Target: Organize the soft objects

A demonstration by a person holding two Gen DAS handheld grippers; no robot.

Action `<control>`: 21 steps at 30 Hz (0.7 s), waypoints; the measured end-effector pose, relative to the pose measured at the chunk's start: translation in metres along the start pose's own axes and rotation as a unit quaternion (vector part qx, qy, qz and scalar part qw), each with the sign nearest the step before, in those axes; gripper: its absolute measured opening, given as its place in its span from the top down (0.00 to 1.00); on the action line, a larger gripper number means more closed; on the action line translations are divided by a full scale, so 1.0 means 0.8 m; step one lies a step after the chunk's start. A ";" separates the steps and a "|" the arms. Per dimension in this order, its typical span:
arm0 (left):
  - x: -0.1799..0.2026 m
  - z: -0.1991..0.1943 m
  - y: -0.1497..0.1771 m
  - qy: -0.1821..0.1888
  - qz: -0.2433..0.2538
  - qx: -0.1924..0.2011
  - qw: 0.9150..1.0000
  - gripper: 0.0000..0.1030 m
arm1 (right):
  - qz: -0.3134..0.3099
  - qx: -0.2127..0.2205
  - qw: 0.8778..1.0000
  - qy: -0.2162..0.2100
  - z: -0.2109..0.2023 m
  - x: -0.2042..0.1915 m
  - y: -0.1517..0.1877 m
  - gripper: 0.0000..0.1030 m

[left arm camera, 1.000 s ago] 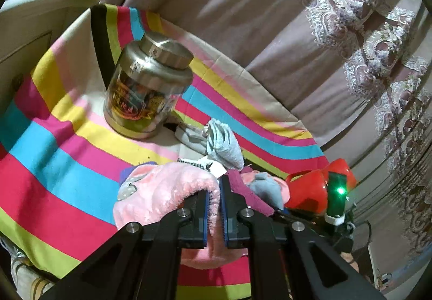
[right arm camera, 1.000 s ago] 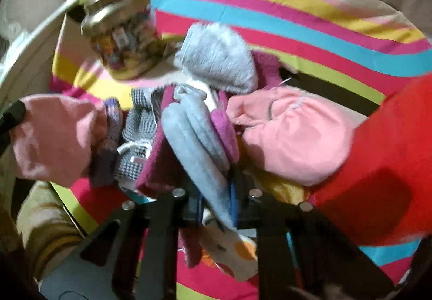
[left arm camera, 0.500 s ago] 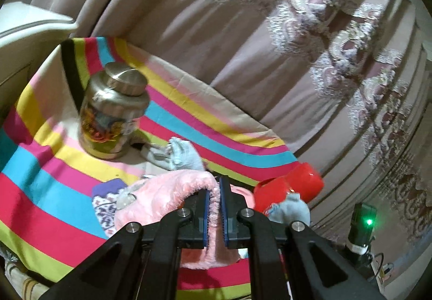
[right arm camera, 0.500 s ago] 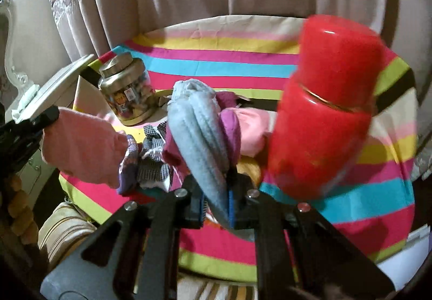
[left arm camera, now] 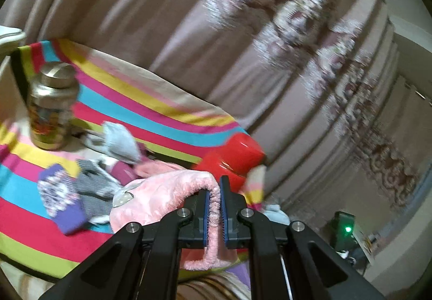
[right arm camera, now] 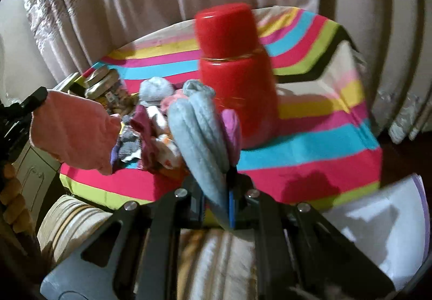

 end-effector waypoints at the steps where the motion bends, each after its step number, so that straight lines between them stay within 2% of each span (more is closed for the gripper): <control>1: 0.016 0.005 0.005 0.012 0.004 -0.007 1.000 0.93 | 0.004 0.001 1.000 0.006 -0.006 0.010 0.003 0.85; 6: 0.088 0.027 0.029 0.069 0.022 -0.041 0.997 0.93 | 0.025 0.012 0.999 0.039 -0.041 0.064 0.017 0.85; 10: 0.155 0.043 0.055 0.118 0.042 -0.072 0.990 0.93 | 0.044 0.018 0.997 0.062 -0.064 0.101 0.021 0.85; 17: 0.252 0.073 0.112 0.180 0.072 -0.128 0.973 0.93 | 0.081 0.034 0.991 0.104 -0.102 0.163 0.028 0.85; 20: 0.288 0.079 0.140 0.208 0.085 -0.156 0.962 0.93 | 0.097 0.043 0.987 0.120 -0.122 0.192 0.029 0.85; 21: 0.303 0.082 0.152 0.222 0.093 -0.172 0.955 0.93 | 0.101 0.046 0.986 0.125 -0.127 0.199 0.030 0.85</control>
Point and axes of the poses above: each gripper's, at about its wrist camera, not at the fingertips, and z roughly the way its jaws point, x to its right, y to its underside, the point moved 10 cm from there along z, roughly the way its jaws point, and after that the axes turned 10 degrees about z, right-handed, at the moved point
